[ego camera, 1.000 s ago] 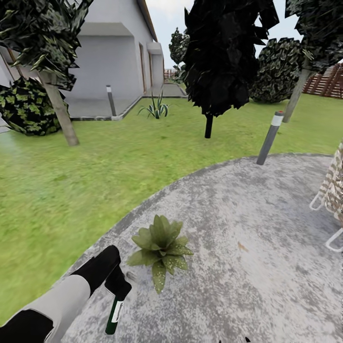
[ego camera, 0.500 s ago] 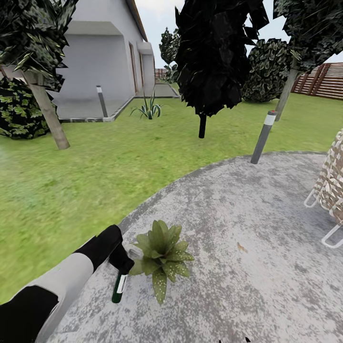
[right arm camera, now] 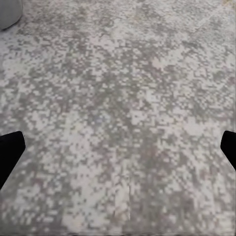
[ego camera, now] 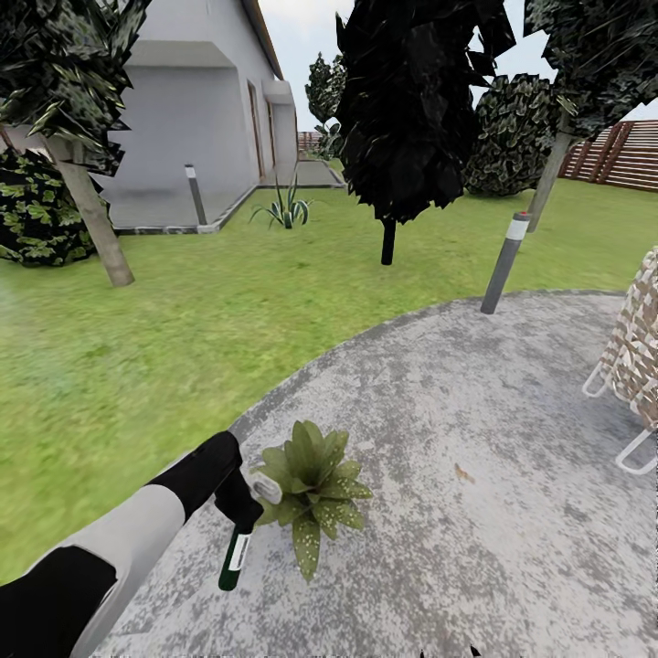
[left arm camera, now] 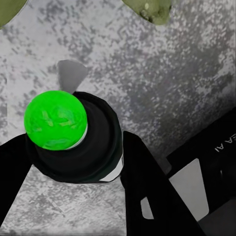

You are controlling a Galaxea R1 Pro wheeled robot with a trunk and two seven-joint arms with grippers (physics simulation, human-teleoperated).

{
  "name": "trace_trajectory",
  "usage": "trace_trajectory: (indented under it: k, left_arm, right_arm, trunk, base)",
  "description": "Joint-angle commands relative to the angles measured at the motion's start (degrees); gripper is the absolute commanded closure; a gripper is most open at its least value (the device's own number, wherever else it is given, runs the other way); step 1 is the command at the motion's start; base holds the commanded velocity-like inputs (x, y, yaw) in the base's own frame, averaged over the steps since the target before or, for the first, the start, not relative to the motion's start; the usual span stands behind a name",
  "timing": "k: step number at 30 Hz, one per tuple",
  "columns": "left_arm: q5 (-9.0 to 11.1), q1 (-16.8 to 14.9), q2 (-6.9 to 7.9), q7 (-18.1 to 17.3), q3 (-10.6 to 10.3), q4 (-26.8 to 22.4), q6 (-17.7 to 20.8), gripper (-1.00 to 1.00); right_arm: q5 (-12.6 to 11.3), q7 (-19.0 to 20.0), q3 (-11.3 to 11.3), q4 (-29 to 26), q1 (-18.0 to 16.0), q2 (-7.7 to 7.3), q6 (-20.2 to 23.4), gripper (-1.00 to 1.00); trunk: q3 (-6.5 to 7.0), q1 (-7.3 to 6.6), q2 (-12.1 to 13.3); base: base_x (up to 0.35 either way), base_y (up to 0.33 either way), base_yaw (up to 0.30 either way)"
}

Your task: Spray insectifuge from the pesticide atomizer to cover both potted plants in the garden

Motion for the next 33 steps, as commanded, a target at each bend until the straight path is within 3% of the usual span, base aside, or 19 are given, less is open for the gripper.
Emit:
trace_trajectory:
  k: [1,9,14,23,28,33]
  left_arm:
    - [-0.5,0.0,-0.07,-0.6,-0.1,-0.1,0.2,1.00]
    - [-0.6,-0.6,-0.53,-0.5,-0.1,-1.3,0.3,1.00]
    - [-0.5,-1.4,-0.57,-0.4,-0.1,-4.1,0.8,1.00]
    - [-2.3,-0.8,-0.45,-0.4,-0.1,-3.4,1.0,1.00]
    - [-2.4,-0.6,0.38,-0.4,-0.3,-3.2,0.8,1.00]
    - [-2.3,-0.6,0.20,-0.4,-0.1,-3.2,0.9,1.00]
  right_arm:
    - [0.6,-0.5,-0.1,0.0,0.0,0.01,-0.1,-1.00]
    - [0.6,-0.5,-0.1,0.0,0.0,0.00,-0.1,-1.00]
    - [0.6,-0.5,-0.1,0.0,0.0,-0.03,-0.1,-1.00]
    - [0.6,-0.5,-0.1,0.0,0.0,-0.02,-0.1,-1.00]
    - [0.6,-0.5,-0.1,0.0,0.0,0.04,-0.1,-1.00]
    - [0.6,-0.5,-0.1,0.0,0.0,-0.01,-0.1,-1.00]
  trunk:
    - [-0.05,-0.03,0.0]
    - [-0.05,-0.03,0.0]
    - [-0.05,-0.03,0.0]
    - [-0.05,-0.03,0.0]
    - [-0.05,-0.03,0.0]
    - [-0.05,-0.03,0.0]
  base:
    - [-0.217,0.000,0.000]
    - [-0.049,0.000,0.000]
    - [0.198,0.000,0.000]
    - [0.040,0.000,0.000]
    - [0.000,0.000,0.000]
    - [0.084,0.150,0.000]
